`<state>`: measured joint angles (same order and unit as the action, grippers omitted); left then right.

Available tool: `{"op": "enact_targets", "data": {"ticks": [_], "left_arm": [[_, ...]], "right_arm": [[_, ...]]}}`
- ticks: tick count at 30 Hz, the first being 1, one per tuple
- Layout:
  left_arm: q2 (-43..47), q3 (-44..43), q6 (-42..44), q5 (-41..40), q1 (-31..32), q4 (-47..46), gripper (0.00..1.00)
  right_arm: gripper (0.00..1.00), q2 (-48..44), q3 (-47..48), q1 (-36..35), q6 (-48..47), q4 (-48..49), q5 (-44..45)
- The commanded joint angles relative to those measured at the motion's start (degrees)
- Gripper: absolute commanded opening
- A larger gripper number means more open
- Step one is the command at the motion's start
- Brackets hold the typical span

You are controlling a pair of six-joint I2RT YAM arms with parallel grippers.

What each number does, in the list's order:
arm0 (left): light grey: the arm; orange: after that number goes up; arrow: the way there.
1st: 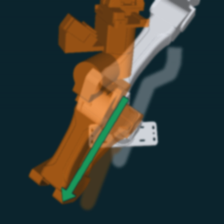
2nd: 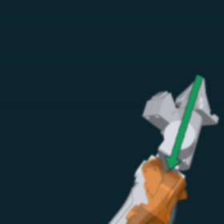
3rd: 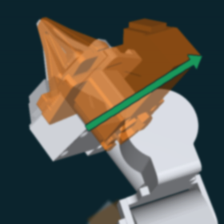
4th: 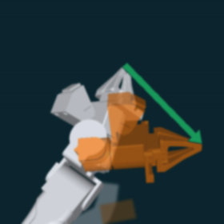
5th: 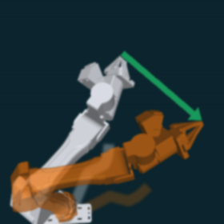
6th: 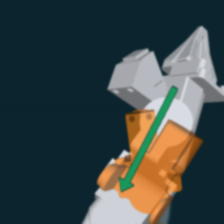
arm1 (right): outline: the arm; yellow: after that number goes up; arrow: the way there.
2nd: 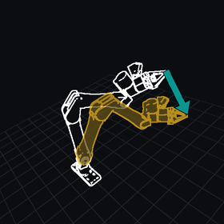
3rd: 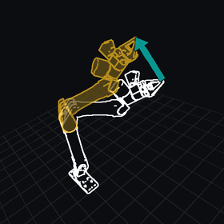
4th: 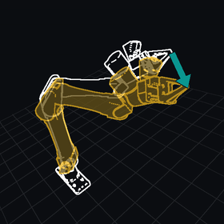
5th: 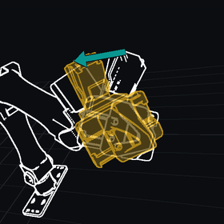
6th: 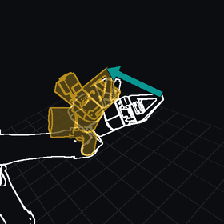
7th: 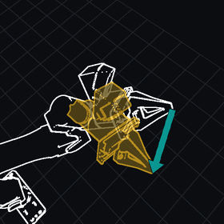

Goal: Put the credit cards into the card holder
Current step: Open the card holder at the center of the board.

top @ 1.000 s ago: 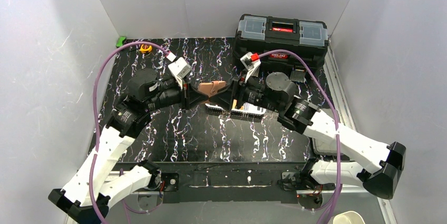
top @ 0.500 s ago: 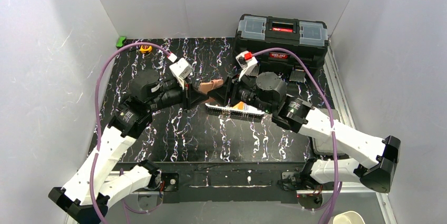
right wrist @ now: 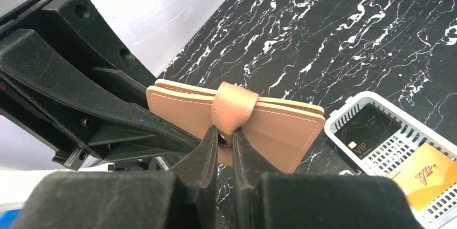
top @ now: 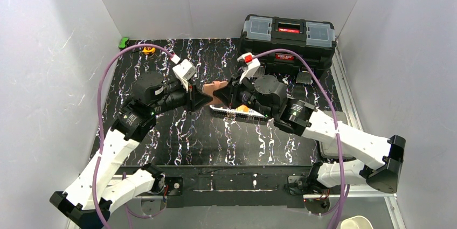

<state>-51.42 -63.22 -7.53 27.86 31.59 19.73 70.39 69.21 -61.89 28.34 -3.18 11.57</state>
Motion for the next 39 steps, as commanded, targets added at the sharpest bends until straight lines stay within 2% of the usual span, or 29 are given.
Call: {"op": "enact_targets", "data": {"ticks": [1,2,3,23,28,30,33,36,39], "left_arm": [[1.15,0.33,-1.45,9.21,2.06,-0.85,0.0],[1.12,0.34,-1.26,8.74,1.99,-0.83,0.0],[1.11,0.41,-1.07,8.26,1.99,-0.79,0.0],[1.47,1.59,5.29,4.01,2.0,2.08,0.0],[1.49,1.72,11.71,5.59,2.06,5.13,0.0],[1.5,1.76,14.66,6.61,2.01,7.03,0.0],[1.84,1.79,18.57,8.87,2.05,9.31,0.0],[2.59,1.89,20.54,11.88,2.07,10.67,0.0],[2.81,1.42,21.37,14.51,1.99,11.74,0.0]], "right_arm": [[0.07,1.16,3.51,-1.14,-1.47,4.68,4.0],[0.02,1.08,3.64,-1.25,-1.7,4.29,4.4],[0.01,1.02,3.58,-1.29,-1.85,3.97,4.79],[0.01,-9.25,-1.34,-0.63,-4.99,2.04,9.7],[0.01,-10.95,-2.05,0.15,-3.98,0.13,9.41],[0.24,-10.83,-0.49,0.38,-3.92,-2.11,9.14],[0.39,-10.92,1.41,0.75,-4.76,-5.07,8.13],[0.5,-11.25,1.77,1.23,-5.39,-7.12,6.69],[0.57,-12.25,1.0,1.71,-6.56,-8.3,2.78]]}}
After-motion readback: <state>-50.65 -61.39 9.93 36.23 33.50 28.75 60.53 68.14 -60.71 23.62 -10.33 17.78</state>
